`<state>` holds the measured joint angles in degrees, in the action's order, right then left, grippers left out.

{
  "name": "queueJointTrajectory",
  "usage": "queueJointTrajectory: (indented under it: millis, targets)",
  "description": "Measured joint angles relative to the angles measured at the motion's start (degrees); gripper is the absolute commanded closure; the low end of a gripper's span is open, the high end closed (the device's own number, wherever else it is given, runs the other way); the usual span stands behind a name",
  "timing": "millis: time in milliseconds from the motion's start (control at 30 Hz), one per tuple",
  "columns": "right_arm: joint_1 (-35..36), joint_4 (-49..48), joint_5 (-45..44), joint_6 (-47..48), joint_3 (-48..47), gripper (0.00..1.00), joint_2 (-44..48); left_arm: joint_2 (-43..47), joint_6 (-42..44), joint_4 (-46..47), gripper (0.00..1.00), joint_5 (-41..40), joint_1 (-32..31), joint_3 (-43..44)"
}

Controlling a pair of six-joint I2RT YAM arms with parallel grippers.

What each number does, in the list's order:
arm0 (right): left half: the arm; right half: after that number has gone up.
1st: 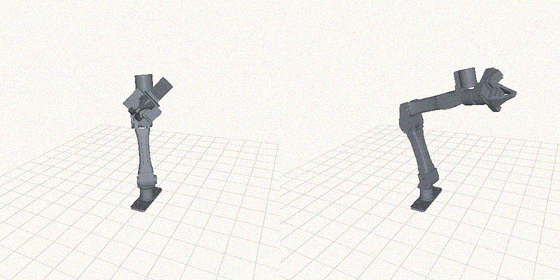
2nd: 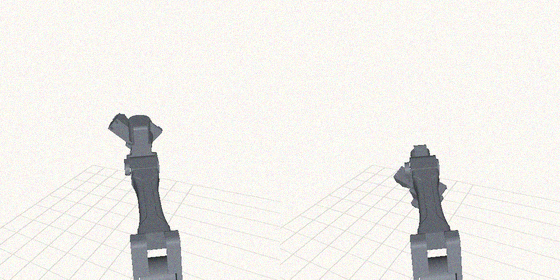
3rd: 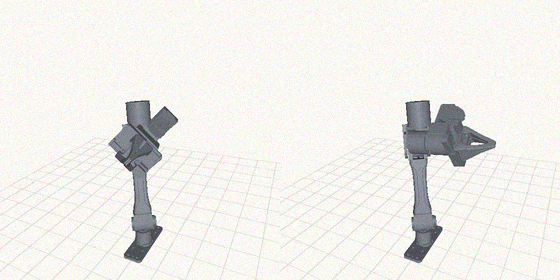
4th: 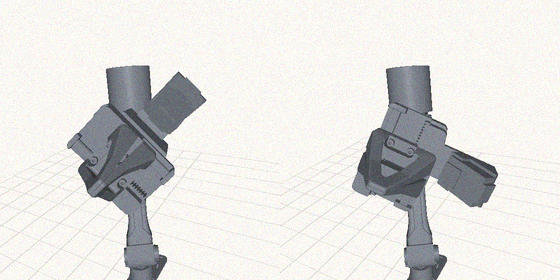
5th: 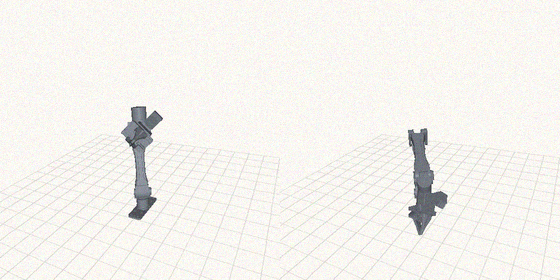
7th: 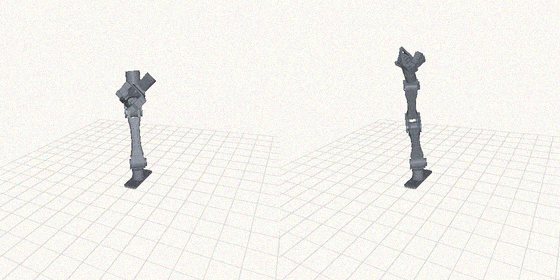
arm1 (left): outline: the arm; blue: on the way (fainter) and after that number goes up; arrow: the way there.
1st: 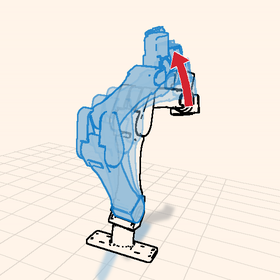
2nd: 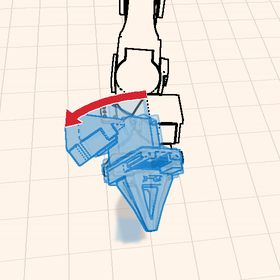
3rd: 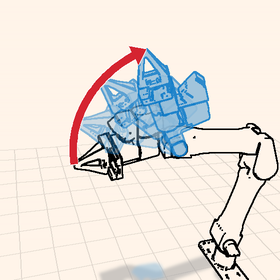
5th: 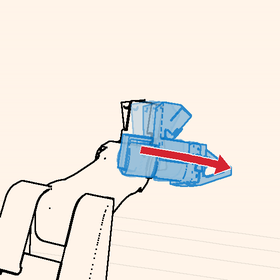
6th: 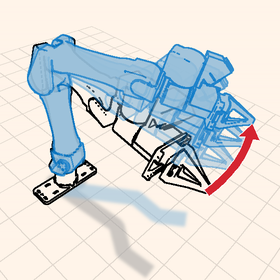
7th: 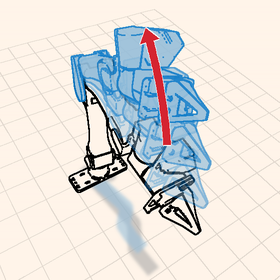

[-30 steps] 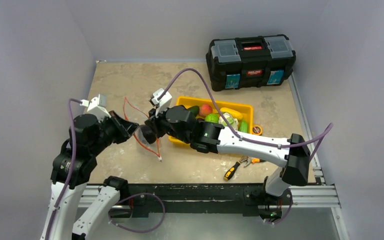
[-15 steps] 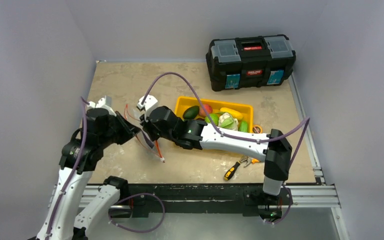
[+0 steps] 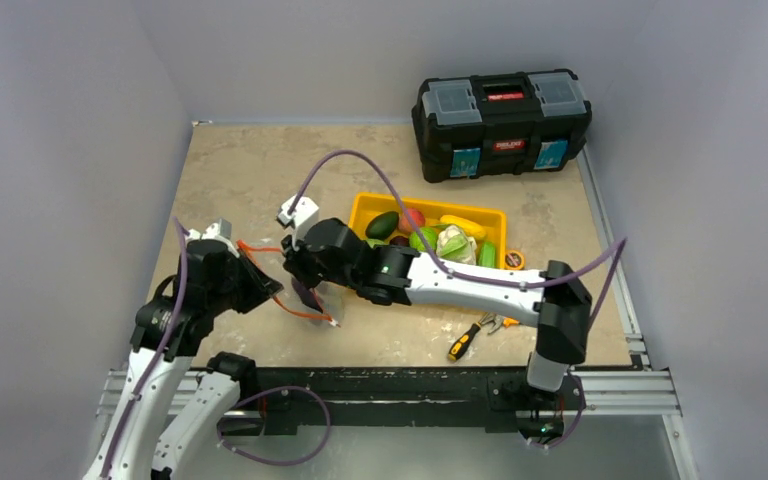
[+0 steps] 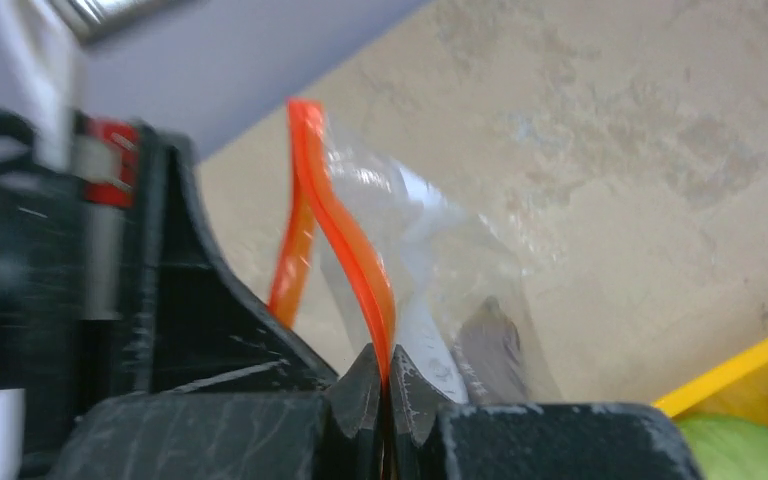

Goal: Place the food in the zip-top bag and seal the zipper
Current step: Adjust the zipper food storage bag at the center of the board.

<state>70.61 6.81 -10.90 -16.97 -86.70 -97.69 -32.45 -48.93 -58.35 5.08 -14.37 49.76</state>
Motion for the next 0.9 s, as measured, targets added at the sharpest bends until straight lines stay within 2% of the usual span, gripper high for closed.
queueJointTrajectory:
  millis: [167,333,700,767,900]
  targets:
    - [0.0,5.5,-0.5,0.1,0.0,1.00,-5.8,-3.1,1.8,-2.1,1.00,-0.8,0.0,6.3]
    - [0.0,5.9,0.0,-0.1,-1.6,0.92,-4.9,-2.3,3.1,-0.6,1.00,-0.8,0.0,13.3]
    - [0.0,6.4,1.6,-2.9,-1.5,0.39,3.6,-1.4,4.1,-1.3,1.00,-1.4,0.0,10.3]
    - [0.0,6.4,1.4,-3.0,-0.2,0.33,6.8,-1.4,4.2,-1.1,1.00,-1.4,0.0,9.3]
    - [0.0,6.1,0.0,-3.1,4.0,0.29,15.3,-1.8,4.6,-1.1,1.00,-1.3,0.0,7.4]
